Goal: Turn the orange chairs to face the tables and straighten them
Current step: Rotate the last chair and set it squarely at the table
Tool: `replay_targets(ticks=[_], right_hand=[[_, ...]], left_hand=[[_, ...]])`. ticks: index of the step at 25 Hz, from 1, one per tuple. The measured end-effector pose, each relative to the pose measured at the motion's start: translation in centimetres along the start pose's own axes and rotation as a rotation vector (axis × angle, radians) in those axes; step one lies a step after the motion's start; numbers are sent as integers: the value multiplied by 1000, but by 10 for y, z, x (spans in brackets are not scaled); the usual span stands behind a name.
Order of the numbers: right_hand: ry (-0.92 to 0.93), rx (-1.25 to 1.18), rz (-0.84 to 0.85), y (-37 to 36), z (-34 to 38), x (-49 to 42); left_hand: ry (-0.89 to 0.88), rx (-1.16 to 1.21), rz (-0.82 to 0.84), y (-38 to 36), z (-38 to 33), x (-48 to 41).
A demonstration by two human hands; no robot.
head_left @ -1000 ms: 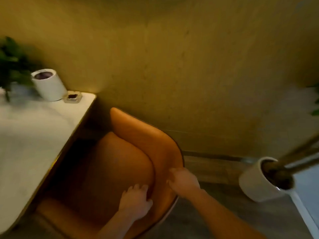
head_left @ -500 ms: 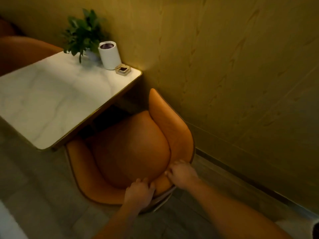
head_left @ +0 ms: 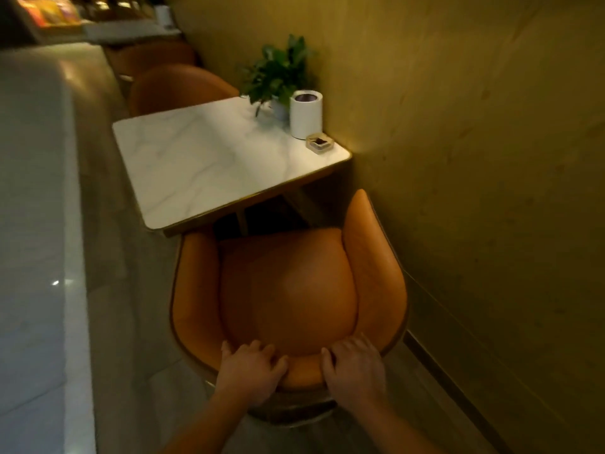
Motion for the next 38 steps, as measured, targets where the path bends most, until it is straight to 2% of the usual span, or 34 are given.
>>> replay_targets(ticks=[3, 5, 12, 17, 21, 24, 28, 31, 38], right_hand=[[79, -11, 29, -3, 0, -4], [117, 4, 59, -6, -1, -9], [168, 11, 35, -2, -5, -10], [196, 20, 39, 9, -40, -10], [340, -61, -94, 32, -76, -13], [346, -31, -42, 30, -108, -35], [362, -5, -29, 29, -124, -52], [360, -1, -3, 25, -124, -53], [310, -43, -10, 25, -130, -57]], left_hand=[[203, 180, -96, -1, 16, 1], [233, 236, -133, -2, 17, -1], [238, 256, -160, -4, 11, -2], [256, 289, -163, 1, -32, 5], [287, 278, -213, 7, -82, -1], [231, 306, -192, 11, -108, -19], [143, 279, -222, 8, -86, -27], [167, 320, -248, 3, -62, -24], [197, 338, -342, 4, -62, -23]])
Point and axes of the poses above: each hand's wrist, its own x-axis away from the middle knuckle, its own y-axis out of the back of the hand, z = x × y, the point moved 9 cm from there along -x, towards the middle knuckle, and after that the axes turned 1 degree about z, right-handed, at the moved point
